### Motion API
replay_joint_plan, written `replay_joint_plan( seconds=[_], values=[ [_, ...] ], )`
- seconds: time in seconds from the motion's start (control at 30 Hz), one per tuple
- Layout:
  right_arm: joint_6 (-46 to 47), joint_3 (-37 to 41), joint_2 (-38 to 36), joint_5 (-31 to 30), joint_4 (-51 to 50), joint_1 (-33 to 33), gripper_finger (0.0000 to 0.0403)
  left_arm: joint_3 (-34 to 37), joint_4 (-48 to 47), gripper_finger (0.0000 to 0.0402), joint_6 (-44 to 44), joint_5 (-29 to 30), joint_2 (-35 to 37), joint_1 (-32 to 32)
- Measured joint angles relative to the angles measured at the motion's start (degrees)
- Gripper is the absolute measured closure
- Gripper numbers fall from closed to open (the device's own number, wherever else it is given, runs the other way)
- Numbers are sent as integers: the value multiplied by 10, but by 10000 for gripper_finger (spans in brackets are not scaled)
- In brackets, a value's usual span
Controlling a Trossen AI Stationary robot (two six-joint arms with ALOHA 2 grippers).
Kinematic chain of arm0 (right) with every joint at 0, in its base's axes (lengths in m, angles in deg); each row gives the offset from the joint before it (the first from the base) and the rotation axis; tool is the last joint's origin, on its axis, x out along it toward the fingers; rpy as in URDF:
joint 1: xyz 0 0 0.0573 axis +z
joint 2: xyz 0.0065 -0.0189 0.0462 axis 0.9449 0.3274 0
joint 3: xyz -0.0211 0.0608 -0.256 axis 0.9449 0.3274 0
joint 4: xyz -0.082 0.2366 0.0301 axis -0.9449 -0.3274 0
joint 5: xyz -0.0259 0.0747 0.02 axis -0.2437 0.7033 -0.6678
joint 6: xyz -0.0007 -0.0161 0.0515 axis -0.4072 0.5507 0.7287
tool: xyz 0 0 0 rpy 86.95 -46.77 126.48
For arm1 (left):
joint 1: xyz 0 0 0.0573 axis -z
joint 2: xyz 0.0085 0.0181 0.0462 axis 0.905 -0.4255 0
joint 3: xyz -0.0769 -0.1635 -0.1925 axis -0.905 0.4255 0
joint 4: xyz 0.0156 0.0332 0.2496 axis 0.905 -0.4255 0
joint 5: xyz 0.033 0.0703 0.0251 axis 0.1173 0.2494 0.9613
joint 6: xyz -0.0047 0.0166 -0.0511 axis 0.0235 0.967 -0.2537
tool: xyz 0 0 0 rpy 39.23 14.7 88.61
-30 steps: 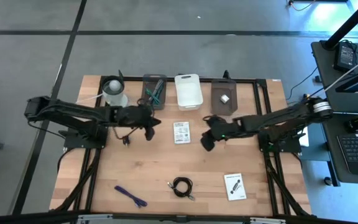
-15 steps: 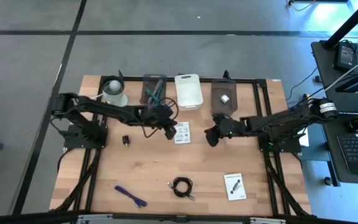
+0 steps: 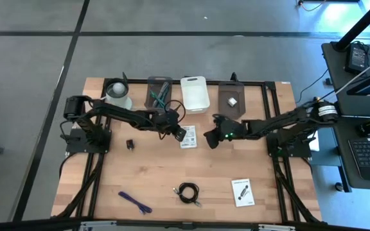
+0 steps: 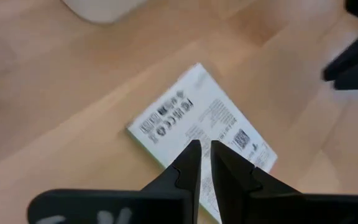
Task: Pick and place items into bin
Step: Put the top white card reader box into the white bin
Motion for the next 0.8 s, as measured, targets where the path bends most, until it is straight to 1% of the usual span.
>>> replay_joint_plan(
  seconds=[0.2,0.33,0.43,0.6,0.8],
  values=[
    [-3,-50,52,35,-8,0,359,0,0,382,-51,-2,-4,0],
    [-13,-88,91,51,-41,0,343,0,-5,389,-78,-3,-4,1],
    [-14,-107,113,62,-65,0,330,0,-18,390,-107,-15,-5,2],
    [-14,-119,120,62,-86,0,320,0,-36,382,-128,0,-4,8],
    [1,-119,119,61,-97,-4,319,0,-33,375,-132,-15,-12,12]
  ],
)
